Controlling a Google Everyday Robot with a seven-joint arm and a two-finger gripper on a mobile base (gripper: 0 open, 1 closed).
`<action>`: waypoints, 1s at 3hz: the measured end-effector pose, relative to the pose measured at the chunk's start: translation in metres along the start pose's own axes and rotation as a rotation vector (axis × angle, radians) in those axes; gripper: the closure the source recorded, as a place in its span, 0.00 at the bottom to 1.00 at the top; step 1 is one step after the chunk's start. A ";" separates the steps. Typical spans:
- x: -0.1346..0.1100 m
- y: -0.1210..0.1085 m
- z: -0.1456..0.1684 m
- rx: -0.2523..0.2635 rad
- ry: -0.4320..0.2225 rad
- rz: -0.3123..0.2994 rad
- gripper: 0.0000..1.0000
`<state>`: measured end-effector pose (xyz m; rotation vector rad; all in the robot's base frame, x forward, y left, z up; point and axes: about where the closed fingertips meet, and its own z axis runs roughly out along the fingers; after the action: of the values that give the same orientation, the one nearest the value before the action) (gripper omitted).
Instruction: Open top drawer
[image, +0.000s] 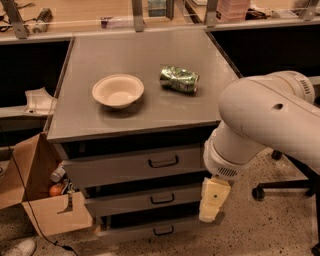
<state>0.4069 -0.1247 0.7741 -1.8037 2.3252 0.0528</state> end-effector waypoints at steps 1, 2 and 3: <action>0.000 0.000 0.001 -0.002 -0.001 0.005 0.00; -0.034 -0.017 0.029 0.008 0.000 -0.043 0.00; -0.034 -0.017 0.029 0.007 0.000 -0.043 0.00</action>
Offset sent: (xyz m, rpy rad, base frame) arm 0.0375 0.0393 -0.0327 -0.0108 -0.0037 0.0415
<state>0.4354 -0.0921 0.7534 -1.8486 2.2826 0.0381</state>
